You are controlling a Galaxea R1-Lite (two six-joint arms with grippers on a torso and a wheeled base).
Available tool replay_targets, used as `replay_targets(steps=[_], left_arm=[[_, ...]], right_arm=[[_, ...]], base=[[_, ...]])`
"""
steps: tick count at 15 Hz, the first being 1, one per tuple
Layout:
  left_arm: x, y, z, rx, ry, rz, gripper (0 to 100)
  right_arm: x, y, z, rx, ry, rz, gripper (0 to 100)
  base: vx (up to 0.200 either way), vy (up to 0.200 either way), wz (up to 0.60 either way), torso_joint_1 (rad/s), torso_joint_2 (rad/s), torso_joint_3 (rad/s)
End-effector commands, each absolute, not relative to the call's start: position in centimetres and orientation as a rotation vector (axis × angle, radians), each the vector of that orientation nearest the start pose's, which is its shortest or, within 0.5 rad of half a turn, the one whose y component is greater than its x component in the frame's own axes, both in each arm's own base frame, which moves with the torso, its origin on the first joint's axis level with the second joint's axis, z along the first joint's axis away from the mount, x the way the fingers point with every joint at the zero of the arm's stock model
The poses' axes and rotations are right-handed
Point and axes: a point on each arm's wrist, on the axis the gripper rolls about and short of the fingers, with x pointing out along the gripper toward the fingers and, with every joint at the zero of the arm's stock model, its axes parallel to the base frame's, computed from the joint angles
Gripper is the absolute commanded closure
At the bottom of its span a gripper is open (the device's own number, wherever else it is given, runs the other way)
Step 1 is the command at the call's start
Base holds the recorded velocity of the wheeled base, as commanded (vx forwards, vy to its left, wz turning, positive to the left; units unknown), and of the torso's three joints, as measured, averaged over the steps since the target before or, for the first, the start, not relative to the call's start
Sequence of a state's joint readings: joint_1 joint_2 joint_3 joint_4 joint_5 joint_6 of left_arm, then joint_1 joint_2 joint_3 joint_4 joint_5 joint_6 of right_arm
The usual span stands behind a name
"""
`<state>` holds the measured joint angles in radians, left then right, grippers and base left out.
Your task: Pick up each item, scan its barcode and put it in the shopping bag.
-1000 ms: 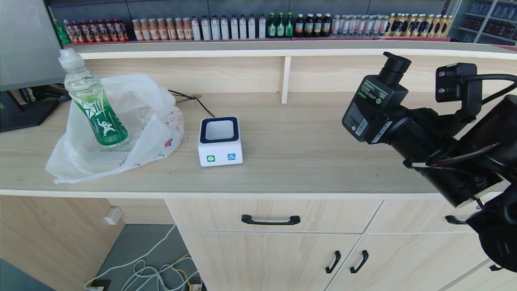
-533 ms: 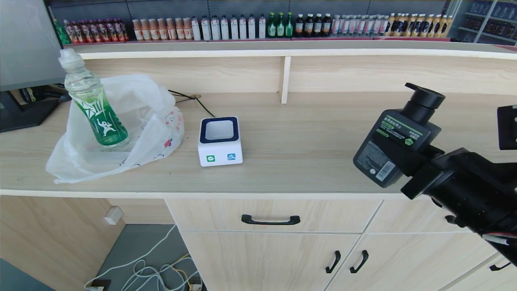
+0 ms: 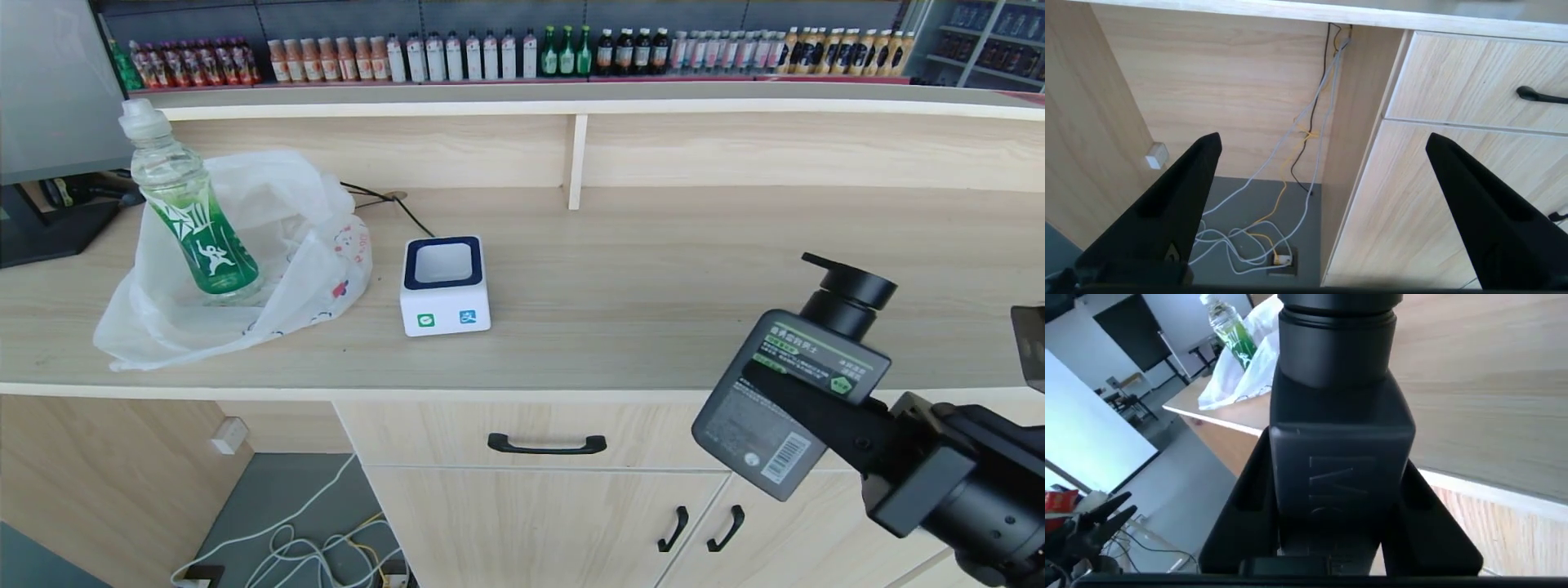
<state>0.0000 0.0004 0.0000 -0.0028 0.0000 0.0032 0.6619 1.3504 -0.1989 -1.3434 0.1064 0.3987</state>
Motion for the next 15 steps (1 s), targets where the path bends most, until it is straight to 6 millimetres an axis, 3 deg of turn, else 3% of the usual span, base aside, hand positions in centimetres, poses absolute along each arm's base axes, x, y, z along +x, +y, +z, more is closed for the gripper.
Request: replay_targets(steps=[1,8,13,15], left_arm=[[-2.3,0.0,7.6,0.003,-0.003,0.0,0],[-2.3,0.0,7.6,0.003,-0.003,0.0,0],[-2.3,0.0,7.6,0.003,-0.003,0.0,0],[-2.3,0.0,7.6,0.003,-0.003,0.0,0]], right_arm=[[13.5,11.2,18.4,0.438,-0.022,0.865,100],[11.6,12.8,19.6,0.47,-0.072,1.168,100],[13.3,14.6,21.6,0.575,-0.089,1.222,100],[14.0,15.4,21.5,0.606,-0.087,1.242,100]], base=[[0.0,0.0,0.0,0.0,0.0,0.0],[0.0,0.0,0.0,0.0,0.0,0.0],[0.0,0.0,0.0,0.0,0.0,0.0],[0.0,0.0,0.0,0.0,0.0,0.0]])
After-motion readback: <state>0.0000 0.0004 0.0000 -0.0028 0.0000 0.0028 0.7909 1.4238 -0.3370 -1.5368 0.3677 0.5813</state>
